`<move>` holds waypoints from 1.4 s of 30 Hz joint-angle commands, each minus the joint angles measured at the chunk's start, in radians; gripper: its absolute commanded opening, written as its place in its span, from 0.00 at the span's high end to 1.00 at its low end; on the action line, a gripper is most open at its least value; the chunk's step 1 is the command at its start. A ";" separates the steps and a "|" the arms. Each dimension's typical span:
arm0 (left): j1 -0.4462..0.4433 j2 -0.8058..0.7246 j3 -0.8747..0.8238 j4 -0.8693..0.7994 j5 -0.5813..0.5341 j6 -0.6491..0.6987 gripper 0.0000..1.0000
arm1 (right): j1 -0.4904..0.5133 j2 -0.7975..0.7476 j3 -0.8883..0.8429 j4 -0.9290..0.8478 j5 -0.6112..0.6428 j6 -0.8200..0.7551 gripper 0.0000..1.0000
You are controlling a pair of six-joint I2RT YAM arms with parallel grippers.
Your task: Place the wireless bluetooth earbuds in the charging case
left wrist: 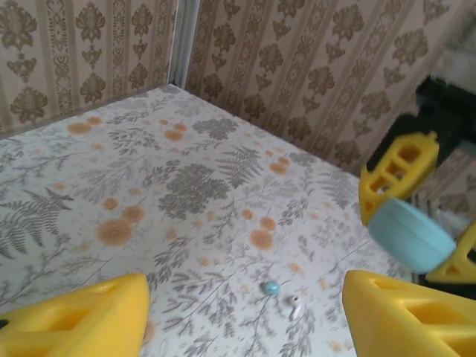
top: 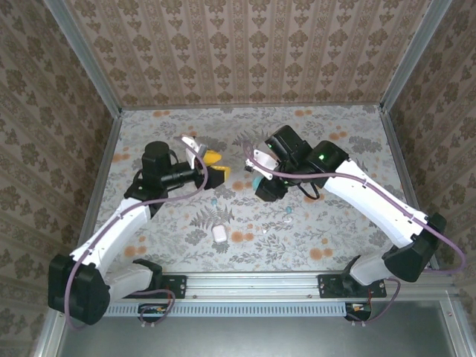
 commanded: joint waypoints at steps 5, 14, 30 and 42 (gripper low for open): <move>-0.091 0.094 0.139 -0.143 0.029 -0.355 0.36 | -0.003 0.011 -0.019 0.032 0.003 -0.076 0.69; -0.168 0.157 0.129 0.020 0.097 -0.671 0.42 | -0.002 0.050 0.013 0.060 0.037 -0.081 0.67; -0.220 0.207 0.140 0.000 0.156 -0.732 0.63 | -0.027 0.035 -0.027 0.142 -0.002 -0.039 0.65; -0.150 0.204 0.101 0.120 0.122 -0.882 0.82 | -0.086 -0.108 -0.184 0.367 -0.147 0.062 0.34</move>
